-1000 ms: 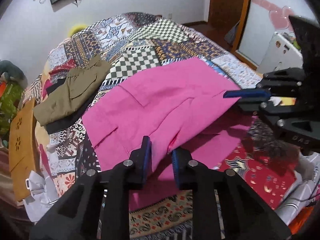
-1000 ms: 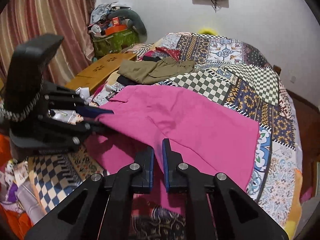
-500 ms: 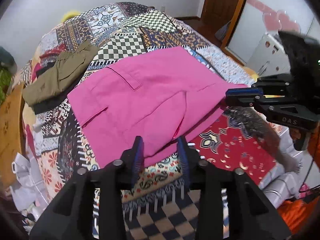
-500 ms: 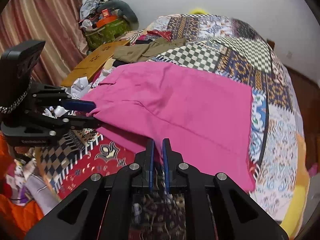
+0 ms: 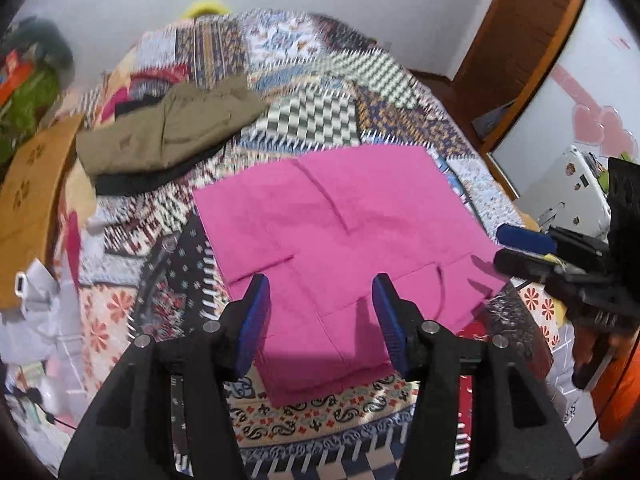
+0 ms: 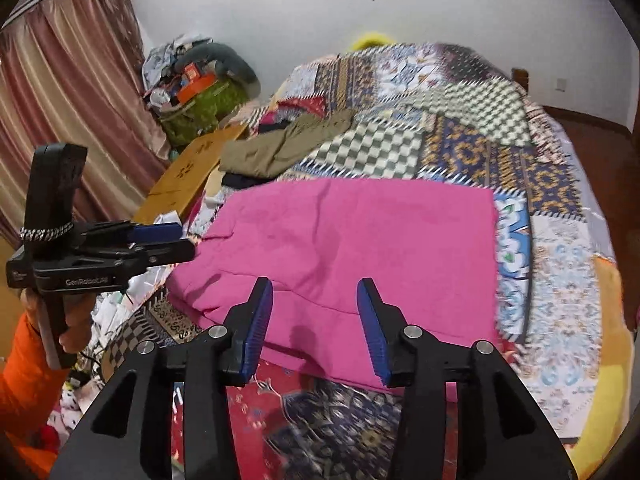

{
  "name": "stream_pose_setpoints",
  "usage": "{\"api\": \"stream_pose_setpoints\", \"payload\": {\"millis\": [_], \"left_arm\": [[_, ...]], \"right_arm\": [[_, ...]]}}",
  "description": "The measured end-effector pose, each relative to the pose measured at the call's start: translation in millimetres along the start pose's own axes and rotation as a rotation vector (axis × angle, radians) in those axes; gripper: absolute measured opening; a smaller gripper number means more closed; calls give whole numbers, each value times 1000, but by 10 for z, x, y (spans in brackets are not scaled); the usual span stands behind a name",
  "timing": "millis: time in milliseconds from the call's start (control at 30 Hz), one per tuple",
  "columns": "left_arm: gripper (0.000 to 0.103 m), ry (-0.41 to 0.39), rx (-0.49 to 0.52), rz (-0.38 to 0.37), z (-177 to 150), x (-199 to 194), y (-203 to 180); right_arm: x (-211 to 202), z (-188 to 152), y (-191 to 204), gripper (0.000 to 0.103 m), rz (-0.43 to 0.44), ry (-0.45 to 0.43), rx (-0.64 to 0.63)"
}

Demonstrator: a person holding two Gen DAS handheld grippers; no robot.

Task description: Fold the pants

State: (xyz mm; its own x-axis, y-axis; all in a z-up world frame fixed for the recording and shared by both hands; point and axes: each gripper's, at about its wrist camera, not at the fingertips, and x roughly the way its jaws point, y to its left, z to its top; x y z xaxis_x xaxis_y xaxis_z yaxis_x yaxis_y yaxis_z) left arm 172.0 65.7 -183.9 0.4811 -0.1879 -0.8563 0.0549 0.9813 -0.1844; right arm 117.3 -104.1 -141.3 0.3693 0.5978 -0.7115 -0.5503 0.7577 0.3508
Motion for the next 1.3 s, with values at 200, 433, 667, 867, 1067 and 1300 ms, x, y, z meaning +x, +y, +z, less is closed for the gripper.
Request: {"api": "stream_pose_setpoints", "payload": {"millis": [200, 433, 667, 867, 1067, 1300], "left_arm": [[66, 48, 29, 60, -239, 228, 78], [71, 34, 22, 45, -334, 169, 156], [72, 23, 37, 58, -336, 136, 141], [73, 20, 21, 99, -237, 15, 180], [73, -68, -42, 156, 96, -203, 417], [73, -59, -155, 125, 556, -48, 791]], "right_arm": [[419, -194, -73, 41, -45, 121, -18], [235, -370, -433, 41, -79, 93, 39], [72, -484, -734, 41, -155, 96, 89], [-61, -507, -956, 42, -228, 126, 128], [-214, -333, -1085, 42, -225, 61, 183], [-151, 126, -1086, 49, -211, -16, 158]]}}
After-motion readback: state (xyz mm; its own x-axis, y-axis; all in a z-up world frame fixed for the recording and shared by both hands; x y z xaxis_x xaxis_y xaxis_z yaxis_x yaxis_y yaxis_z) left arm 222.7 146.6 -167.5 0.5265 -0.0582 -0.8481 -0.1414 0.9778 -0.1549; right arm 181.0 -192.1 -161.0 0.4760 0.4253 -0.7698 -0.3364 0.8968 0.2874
